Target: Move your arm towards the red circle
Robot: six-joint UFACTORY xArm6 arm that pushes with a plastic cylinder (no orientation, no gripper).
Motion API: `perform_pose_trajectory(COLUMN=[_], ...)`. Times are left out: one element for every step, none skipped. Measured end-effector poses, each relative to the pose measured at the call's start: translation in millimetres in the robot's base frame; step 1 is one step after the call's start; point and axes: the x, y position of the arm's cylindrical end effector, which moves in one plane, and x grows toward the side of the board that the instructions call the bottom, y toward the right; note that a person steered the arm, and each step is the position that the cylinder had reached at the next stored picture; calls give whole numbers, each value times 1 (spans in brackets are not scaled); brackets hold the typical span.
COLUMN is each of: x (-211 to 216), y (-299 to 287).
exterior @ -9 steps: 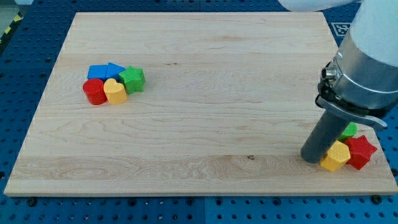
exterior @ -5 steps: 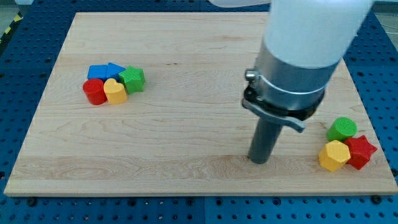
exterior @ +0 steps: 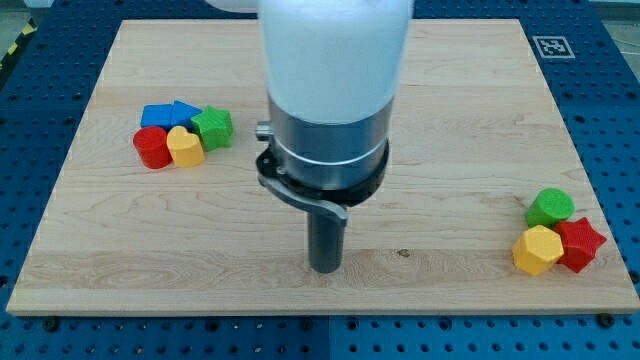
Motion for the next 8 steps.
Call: perform_pose_trajectory(x=[4,13,35,36,37,26,4,-31], y=[-14,-31,-53,-60,-86,-125,-161,-186])
